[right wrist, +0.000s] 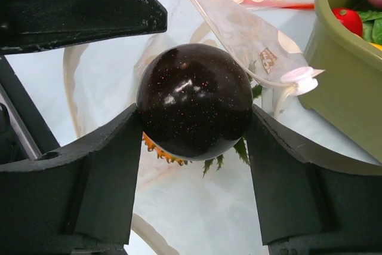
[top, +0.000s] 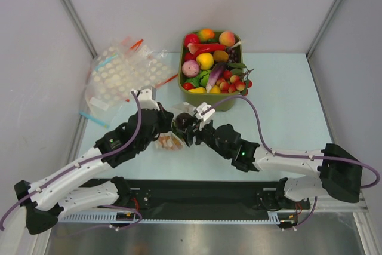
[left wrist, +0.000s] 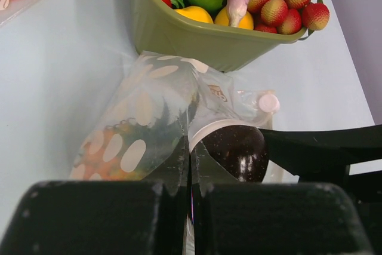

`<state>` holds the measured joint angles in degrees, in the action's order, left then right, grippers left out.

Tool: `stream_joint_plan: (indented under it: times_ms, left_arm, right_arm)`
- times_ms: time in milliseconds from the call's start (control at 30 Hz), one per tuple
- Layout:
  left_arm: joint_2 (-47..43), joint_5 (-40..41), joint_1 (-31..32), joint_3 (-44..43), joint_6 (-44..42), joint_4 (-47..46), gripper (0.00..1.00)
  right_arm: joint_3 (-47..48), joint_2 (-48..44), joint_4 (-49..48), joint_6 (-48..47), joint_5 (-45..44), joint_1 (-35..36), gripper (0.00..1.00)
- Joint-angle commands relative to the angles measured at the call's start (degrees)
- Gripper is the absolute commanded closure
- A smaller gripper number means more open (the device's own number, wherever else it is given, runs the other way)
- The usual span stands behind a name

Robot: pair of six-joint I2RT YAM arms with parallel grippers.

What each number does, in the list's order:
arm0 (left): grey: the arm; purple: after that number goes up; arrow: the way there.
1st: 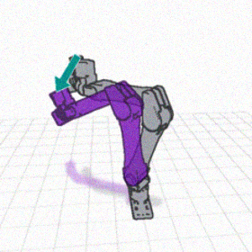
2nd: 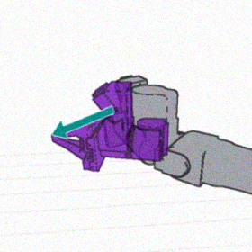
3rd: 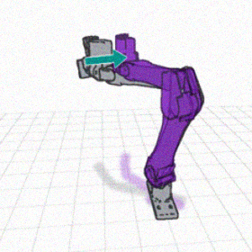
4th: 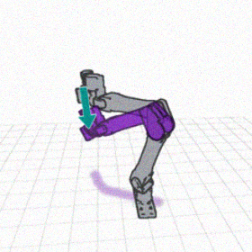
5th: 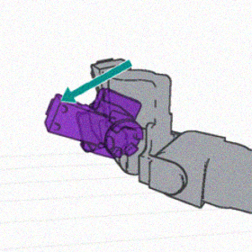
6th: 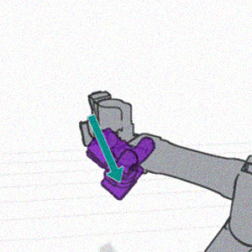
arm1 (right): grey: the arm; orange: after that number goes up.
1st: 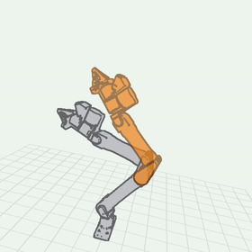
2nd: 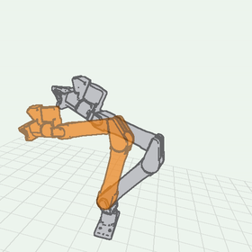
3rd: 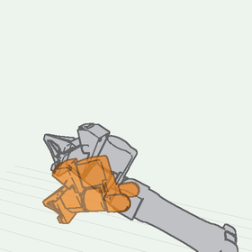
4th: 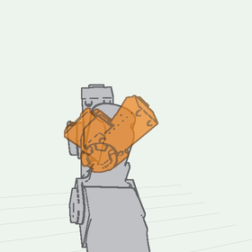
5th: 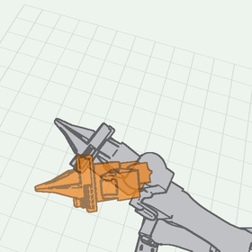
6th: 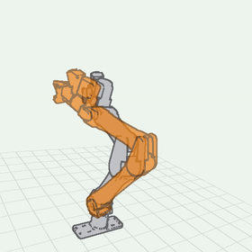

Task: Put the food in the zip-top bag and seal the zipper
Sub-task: Place the fake fruit in the zipper food storage bag.

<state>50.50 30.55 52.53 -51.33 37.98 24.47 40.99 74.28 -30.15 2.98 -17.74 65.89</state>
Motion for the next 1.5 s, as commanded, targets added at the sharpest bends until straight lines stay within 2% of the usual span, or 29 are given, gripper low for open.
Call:
stream_joint_plan:
  times_ms: [0, 267, 367, 400, 533, 767, 967, 1100, 1300, 1400, 1467]
  left_arm:
    - [-0.14, -2.42, 0.11, -0.17, -1.41, -4.08, 1.00]
    - [0.65, -1.98, 0.11, -0.52, -1.24, -3.64, 1.00]
    - [0.56, -1.19, 0.11, -0.61, -0.71, -2.68, 1.00]
    - [0.65, -0.58, 0.11, -0.70, -0.54, -2.67, 1.00]
    - [1.09, 1.00, 0.11, -0.88, 0.60, -1.27, 1.00]
    - [2.32, 5.49, -0.33, -2.63, 3.77, 3.13, 1.00]
    - [1.27, 7.16, -0.68, -2.46, 5.27, 4.45, 1.00]
    - [0.65, 6.55, -0.68, -2.20, 4.39, 3.40, 1.00]
    - [-0.05, 3.91, -0.68, -1.14, 1.93, 0.67, 1.00]
    - [-0.14, 2.77, -0.68, -0.88, 1.40, -0.12, 1.00]
    - [-0.31, 2.24, -0.68, -0.61, 1.05, -0.74, 1.00]
  right_arm:
    - [-1.09, 1.65, -8.69, 0.09, -1.78, -0.14, 0.55]
    - [4.88, 9.47, -2.03, 1.32, 2.18, -0.32, 0.52]
    - [7.08, 10.88, 1.22, 3.34, 3.49, -1.72, 0.38]
    - [7.61, 11.06, 3.32, 4.91, 3.67, -1.99, 0.28]
    - [8.40, 9.31, 5.98, 5.19, 3.15, -2.08, 0.14]
    - [8.05, 4.30, 9.41, 4.40, 2.18, -0.85, 0.11]
    - [7.52, 1.66, 10.55, 3.70, 3.14, -0.76, 0.20]
    - [7.17, 1.22, 10.38, 2.64, 10.32, -0.76, 0.40]
    - [8.66, 2.71, 11.52, 2.55, 19.47, -0.85, 0.65]
    - [9.28, 3.50, 11.61, 2.64, 23.17, -1.02, 0.76]
    - [9.54, 3.94, 11.61, 2.64, 24.67, -1.11, 0.80]
